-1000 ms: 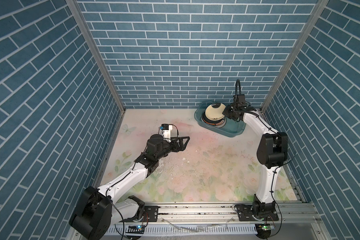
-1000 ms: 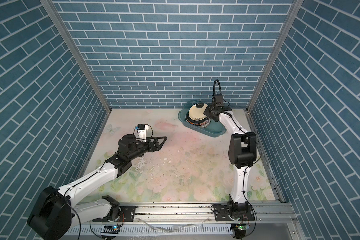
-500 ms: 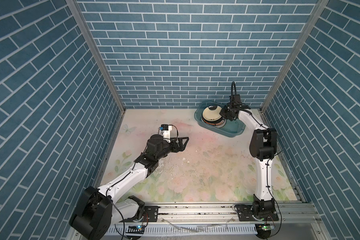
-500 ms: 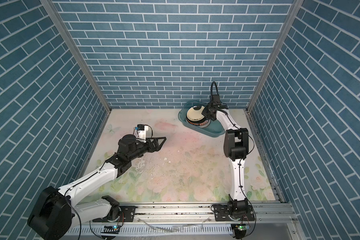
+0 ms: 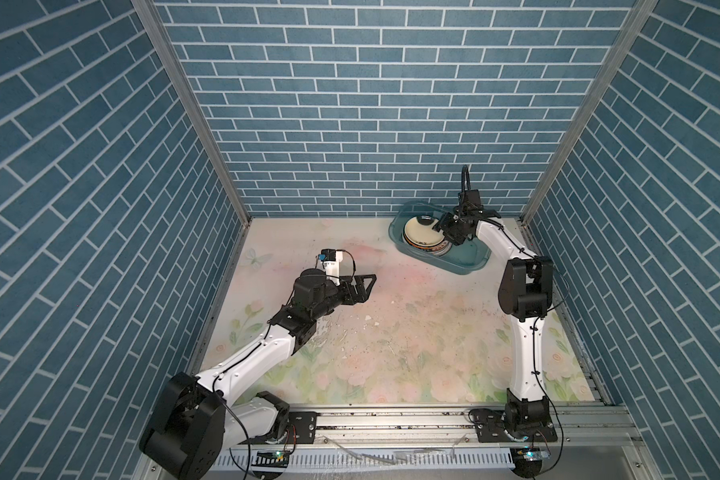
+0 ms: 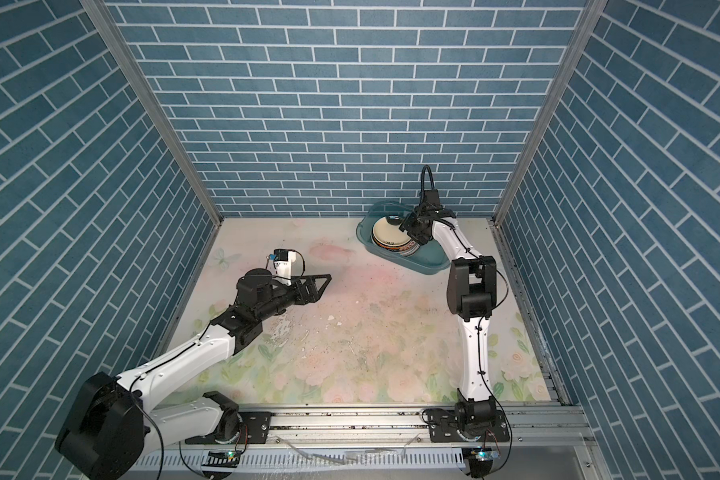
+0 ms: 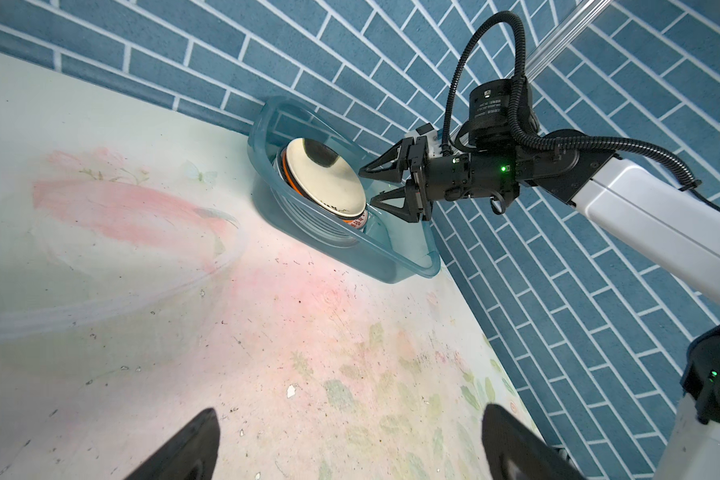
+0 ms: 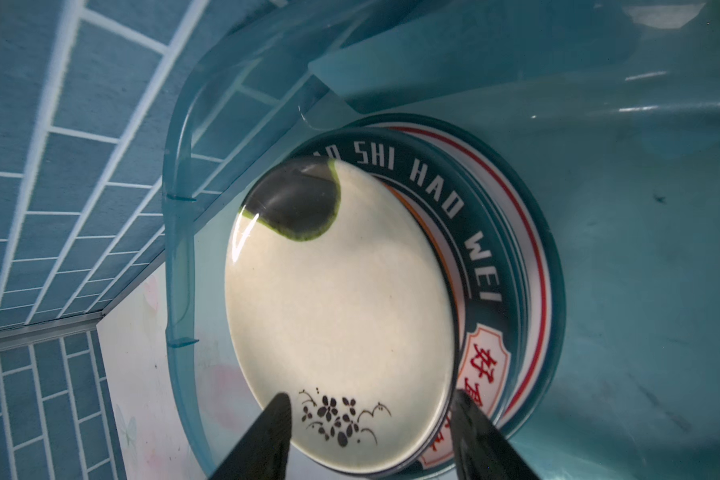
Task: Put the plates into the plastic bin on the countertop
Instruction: 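Lower the cream plate onto the stack in the bin and open the right gripper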
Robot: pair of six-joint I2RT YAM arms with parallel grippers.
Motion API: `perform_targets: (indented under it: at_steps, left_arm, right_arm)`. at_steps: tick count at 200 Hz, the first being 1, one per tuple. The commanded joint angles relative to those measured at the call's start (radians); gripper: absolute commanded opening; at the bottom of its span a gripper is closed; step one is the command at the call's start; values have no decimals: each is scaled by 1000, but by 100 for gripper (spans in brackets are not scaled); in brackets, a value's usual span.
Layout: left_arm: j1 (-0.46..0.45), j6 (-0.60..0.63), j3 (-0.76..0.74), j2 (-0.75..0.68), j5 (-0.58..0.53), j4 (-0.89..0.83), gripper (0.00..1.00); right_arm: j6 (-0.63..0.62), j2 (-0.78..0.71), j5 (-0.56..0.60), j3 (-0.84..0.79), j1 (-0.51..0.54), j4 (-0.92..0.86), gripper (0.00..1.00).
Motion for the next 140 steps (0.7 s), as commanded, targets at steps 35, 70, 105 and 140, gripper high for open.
perform_targets:
  at_steps: [35, 70, 105, 140]
  left_arm:
    - [37, 68, -11, -76, -74, -66, 100]
    - [63, 101, -20, -110, -156, -100, 100]
    - [88, 174, -26, -145, -329, -178, 100]
    - [115, 250, -51, -163, -645, -270, 99]
  right_arm:
    - [-61, -286, -17, -197, -1, 27, 67]
    - [-61, -497, 18, -417, -1, 95, 67]
    - [-114, -715, 131, -682, -3, 155, 73]
    - [-214, -914, 318, -928, -7, 222, 80]
